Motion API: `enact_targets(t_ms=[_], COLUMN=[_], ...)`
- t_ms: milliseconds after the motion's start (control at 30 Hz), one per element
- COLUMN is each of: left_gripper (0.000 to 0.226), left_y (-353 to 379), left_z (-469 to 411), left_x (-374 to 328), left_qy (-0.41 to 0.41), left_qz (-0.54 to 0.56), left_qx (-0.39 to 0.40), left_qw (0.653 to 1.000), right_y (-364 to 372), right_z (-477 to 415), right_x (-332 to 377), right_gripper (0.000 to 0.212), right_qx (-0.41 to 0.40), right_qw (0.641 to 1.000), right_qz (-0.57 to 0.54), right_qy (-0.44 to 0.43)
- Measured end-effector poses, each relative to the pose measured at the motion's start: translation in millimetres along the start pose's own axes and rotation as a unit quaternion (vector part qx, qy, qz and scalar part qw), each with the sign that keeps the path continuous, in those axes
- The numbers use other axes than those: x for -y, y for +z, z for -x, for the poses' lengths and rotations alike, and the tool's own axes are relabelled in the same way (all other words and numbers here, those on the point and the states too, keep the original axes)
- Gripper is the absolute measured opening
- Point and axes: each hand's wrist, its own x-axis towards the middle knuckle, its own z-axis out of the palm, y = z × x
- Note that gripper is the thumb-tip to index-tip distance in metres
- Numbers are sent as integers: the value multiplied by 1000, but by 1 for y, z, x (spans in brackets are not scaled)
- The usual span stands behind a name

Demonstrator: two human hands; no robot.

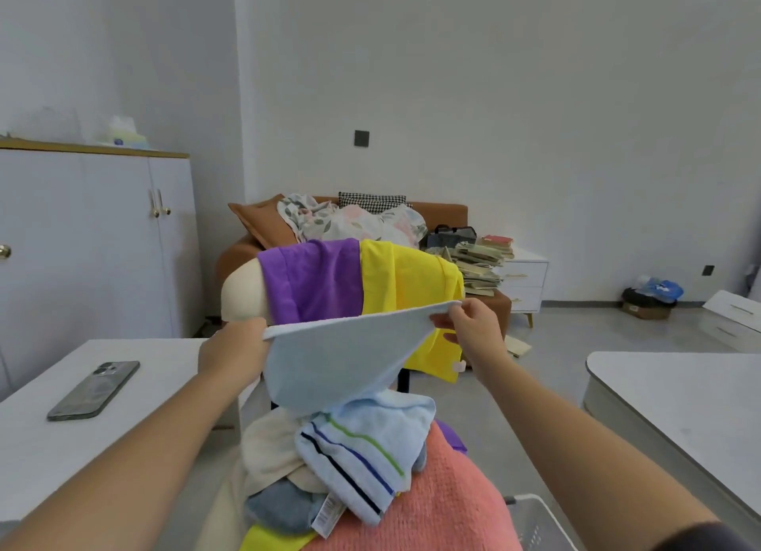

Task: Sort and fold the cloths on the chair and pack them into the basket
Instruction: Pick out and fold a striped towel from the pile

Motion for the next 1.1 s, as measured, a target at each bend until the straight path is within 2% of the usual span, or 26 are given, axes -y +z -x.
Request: enact_targets(t_ms=[100, 367, 433, 567, 667, 733, 833, 900, 967, 1100], left_gripper=[19, 29, 25, 13, 25, 24, 22, 27, 26, 56], left_y=[-26, -100, -122, -162, -198, -223, -251, -265, -278, -298], left_z=[-11, -32, -33, -39, -41, -37, -33, -35, -33, -25], left_x=[-13, -39, -50, -71, -83, -93, -101, -101, -103, -119], left_qy=[-28, -80, -93, -112, -86, -64, -17, 26, 67, 158], left_qz=[82, 238, 345, 556, 610, 629, 625, 593, 531, 362], left_qx=[24, -33, -53, -95, -107, -117, -157, -196, -226, -212], left_qw=[996, 967, 932, 818, 780, 766, 764, 780, 814, 894], right_y=[-8, -24, -30, -38, -43, -47, -54, -58, -62, -63], right_z=[-6, -14, -15, -16, -16, -16, -13, -9, 0, 15], right_x=[20, 90, 109, 147, 183, 207, 238, 257, 274, 302], right_gripper=[14, 16, 14, 10, 11, 11, 15, 14, 17, 30], right_qx=[-10, -58, -70, -62, -59, -64, -78, -87, -90, -77], right_qw=[999, 991, 988, 985, 984, 984, 981, 976, 967, 943], right_qz=[-40, -104, -115, -127, -127, -109, -69, -38, -1, 82], right_qy=[-9, -63, -75, -98, -111, -129, -166, -197, -240, -313])
